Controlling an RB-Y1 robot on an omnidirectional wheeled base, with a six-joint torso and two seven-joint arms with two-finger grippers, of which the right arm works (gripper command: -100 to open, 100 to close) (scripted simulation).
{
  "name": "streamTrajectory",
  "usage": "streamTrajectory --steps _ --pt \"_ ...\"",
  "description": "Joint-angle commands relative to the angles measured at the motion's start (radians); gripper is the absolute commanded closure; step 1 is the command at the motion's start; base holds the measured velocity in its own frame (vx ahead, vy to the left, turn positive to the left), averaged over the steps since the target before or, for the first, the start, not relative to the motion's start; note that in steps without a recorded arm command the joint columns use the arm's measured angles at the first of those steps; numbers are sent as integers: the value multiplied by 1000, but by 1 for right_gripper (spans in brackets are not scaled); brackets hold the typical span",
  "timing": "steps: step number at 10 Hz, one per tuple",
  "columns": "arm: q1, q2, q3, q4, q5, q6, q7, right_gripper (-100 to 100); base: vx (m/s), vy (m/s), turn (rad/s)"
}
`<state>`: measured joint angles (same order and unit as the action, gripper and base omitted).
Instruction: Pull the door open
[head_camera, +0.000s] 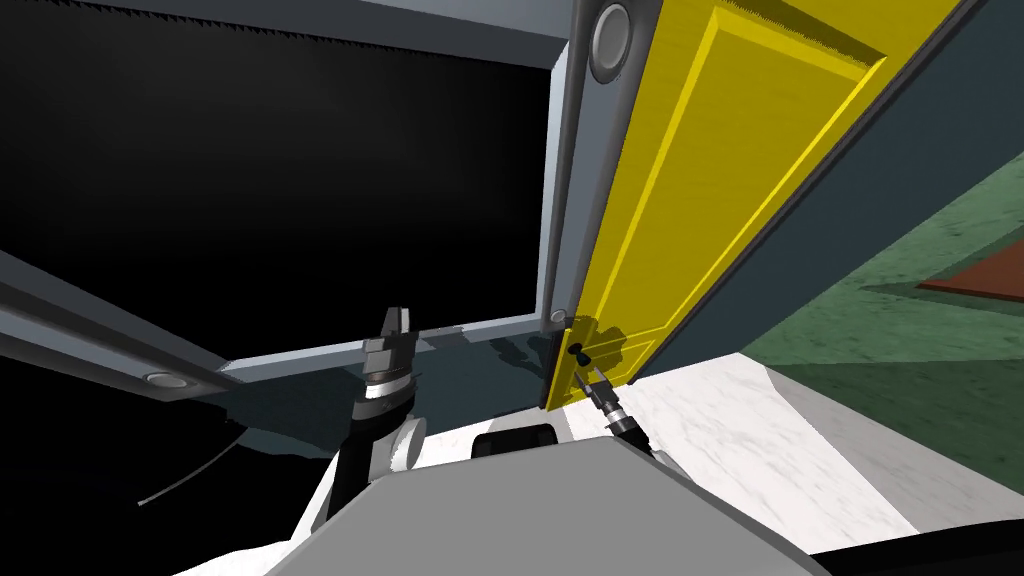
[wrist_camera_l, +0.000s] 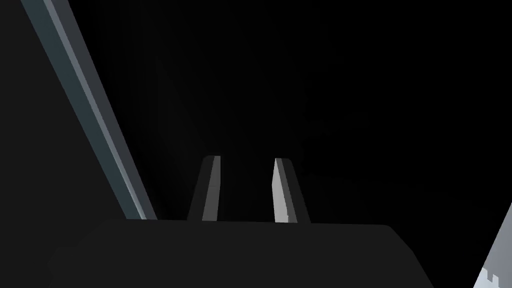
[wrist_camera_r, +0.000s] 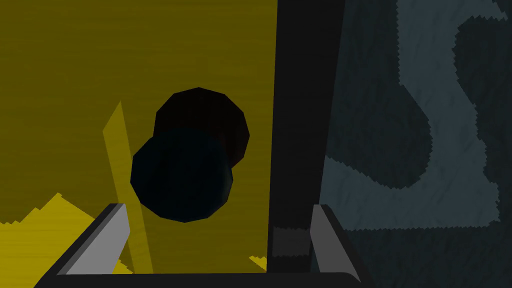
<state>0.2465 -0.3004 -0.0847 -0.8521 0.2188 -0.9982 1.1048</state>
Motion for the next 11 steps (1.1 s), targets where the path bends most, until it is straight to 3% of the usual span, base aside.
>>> streamTrajectory --steps 1,3,4,5,6,11 --pt "-7 -14 -13 30 -14 -21 -5 -100 136 26 117" --pt "0 -41 -38 62 -39 -52 -15 -100 93 6 130" --pt "2 -47 -43 69 -44 -59 -18 -100 136 -22 142" --pt "3 -38 -37 52 -38 -44 -13 -100 14 -35 51" --pt "3 -38 -37 52 -38 -44 -13 100 -53 -13 -7" --pt "3 -38 -37 52 -38 -44 -13 100 -7 1 -3"
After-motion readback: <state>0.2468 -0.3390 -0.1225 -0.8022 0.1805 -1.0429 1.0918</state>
